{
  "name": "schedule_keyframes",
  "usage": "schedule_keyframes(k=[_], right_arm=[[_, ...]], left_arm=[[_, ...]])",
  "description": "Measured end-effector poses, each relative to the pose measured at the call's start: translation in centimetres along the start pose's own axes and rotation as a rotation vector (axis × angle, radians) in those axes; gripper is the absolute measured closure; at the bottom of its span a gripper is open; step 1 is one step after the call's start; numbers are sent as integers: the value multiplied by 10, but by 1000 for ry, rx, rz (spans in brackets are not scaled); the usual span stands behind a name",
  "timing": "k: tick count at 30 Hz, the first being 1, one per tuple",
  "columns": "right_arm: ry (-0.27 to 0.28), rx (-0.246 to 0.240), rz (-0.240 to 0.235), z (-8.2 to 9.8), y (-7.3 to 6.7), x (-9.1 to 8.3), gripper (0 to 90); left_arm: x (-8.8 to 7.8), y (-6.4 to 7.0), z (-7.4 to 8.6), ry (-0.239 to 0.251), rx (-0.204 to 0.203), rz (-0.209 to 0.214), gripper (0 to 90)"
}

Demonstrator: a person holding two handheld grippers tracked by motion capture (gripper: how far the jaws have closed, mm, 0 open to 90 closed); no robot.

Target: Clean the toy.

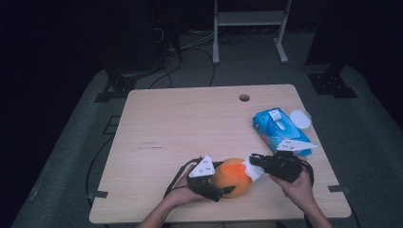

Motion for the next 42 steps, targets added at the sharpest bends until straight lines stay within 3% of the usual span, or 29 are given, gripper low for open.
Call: schedule_keyframes(k=[7,12,15,17,21,23,24,28,30,33,36,39,42], right_arm=[[6,-116,-100,-9,-56,10,802],[17,-92,-84,-10,-48,12,800],[7,-96,-1,-7,-29,11,800],[3,-49,-10,-5,-20,11,801],[7,-68,-61,-7,-36,10,802],[-10,-103,-57,-6,-43,13,801],[-21,-113,-49,-4,-43,15,799],[-36,-67,-27,2,-22,16,797],[-48,-56,8,5,-11,13,797],[-50,-30,21,8,-3,8,800],[-15,-16,-21,1,-13,4,802],[-2,-60,-49,-5,-30,4,800],[-4,-79,-40,-4,-29,4,801]], left_arm=[[7,7,-3,-9,24,-17,142],[8,10,-3,-14,41,-13,143],[9,12,-3,-13,68,1,143],[10,15,-3,-17,85,5,142],[11,24,-3,-24,160,24,142],[11,27,-3,-41,208,24,143],[11,28,-3,-43,212,23,142],[9,27,-3,-35,204,29,149],[8,26,-2,-36,202,27,149],[8,22,-3,-15,163,27,150],[7,15,-3,-5,109,13,155],[4,8,-3,-4,56,7,171],[2,6,-4,-5,43,-1,226]])
Point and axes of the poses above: each handheld gripper's, and its own axes: x roughly forward along the jaws, z roughly out of its underside, y roughly to its right, the point moved 9 cm from there along x, roughly forward along the jaws, and after that the axes turned 2 degrees about x, right-handed, at the moved point
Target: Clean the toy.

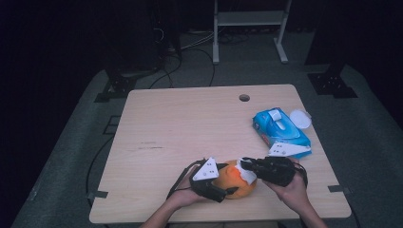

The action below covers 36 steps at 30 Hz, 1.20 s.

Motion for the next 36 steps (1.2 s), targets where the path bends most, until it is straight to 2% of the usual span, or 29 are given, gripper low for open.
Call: schedule_keyframes(k=[3,6,10,12,14,18,21,26,28,32,36], right_arm=[[-7,27,15,5,13,-2,799],[-10,65,21,10,23,-6,798],[-6,55,21,8,19,-8,796],[-7,46,21,8,17,-7,796],[-9,48,10,8,18,-7,797],[-17,43,39,11,26,-13,794],[-41,57,72,21,40,-20,794],[-87,90,141,40,71,-35,794],[-99,117,155,51,82,-41,786],[-121,138,181,64,95,-47,741],[-137,156,189,72,103,-41,686]], left_arm=[[0,-1,-1,-1,-11,-8,257],[-2,-5,-1,7,-45,-7,278],[-4,-10,-1,32,-107,6,285],[-4,-11,0,43,-126,9,285],[-4,-12,-1,38,-121,1,288],[-7,-15,-4,56,-145,-18,301],[-13,-21,-6,77,-172,-38,312],[-25,-33,-11,91,-162,-94,321],[-29,-37,-13,95,-154,-114,323],[-34,-45,-12,70,-120,-172,323],[-38,-54,-6,31,-84,-240,323]])
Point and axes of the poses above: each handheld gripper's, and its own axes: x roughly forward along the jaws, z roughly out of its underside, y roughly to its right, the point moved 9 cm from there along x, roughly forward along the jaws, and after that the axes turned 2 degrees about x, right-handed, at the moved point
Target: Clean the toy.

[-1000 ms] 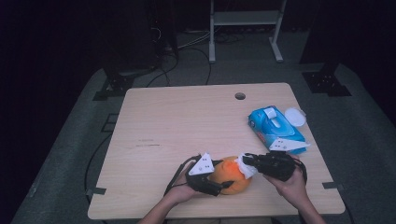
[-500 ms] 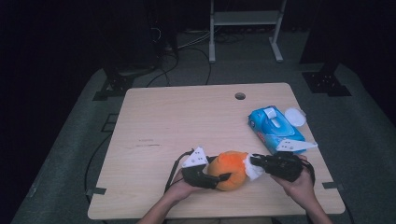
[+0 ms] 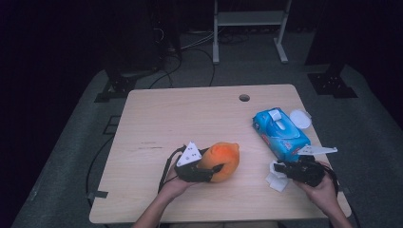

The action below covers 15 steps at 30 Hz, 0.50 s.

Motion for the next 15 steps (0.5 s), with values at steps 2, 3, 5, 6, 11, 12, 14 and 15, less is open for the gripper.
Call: schedule_keyframes(k=[2,3,5,6,11,12,14,15], right_arm=[[1,-8,-12,0,-3,2,658],[5,-13,-12,-1,-5,2,644],[21,-23,-30,-5,-12,2,630],[31,-34,-39,-8,-19,1,616],[48,-68,-84,-13,-38,2,591],[47,-75,-89,-13,-41,2,584],[44,-89,-95,-13,-45,3,577],[46,-94,-99,-14,-46,3,573]], left_arm=[[1,-1,2,-11,17,-14,323],[2,0,3,-19,24,-18,323],[7,4,7,-40,48,-16,322],[8,6,8,-42,60,-15,320],[13,19,9,-72,119,-1,271],[14,22,9,-76,129,2,250],[15,30,9,-86,158,24,219],[14,33,8,-89,165,40,201]])
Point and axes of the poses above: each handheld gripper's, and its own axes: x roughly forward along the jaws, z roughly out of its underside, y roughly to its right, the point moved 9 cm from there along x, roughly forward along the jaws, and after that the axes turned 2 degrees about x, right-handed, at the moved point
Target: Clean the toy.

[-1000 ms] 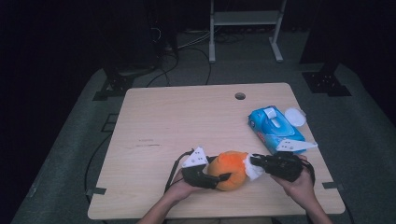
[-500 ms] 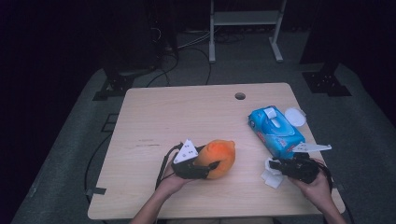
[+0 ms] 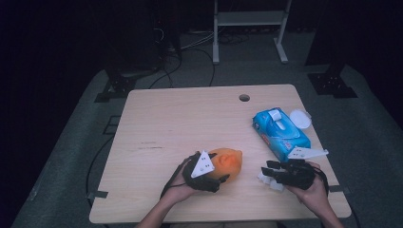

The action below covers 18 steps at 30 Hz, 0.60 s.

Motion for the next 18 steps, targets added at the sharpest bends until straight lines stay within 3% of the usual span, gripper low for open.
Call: schedule_keyframes(k=[4,9,18], right_arm=[[20,11,-26,-4,-6,-2,565],[66,35,-91,-14,-18,-5,559],[78,20,-185,-23,-47,6,549]], left_arm=[[-2,13,-6,8,20,73,197],[-4,22,-9,5,34,140,213],[-15,32,-11,2,-4,308,372]])
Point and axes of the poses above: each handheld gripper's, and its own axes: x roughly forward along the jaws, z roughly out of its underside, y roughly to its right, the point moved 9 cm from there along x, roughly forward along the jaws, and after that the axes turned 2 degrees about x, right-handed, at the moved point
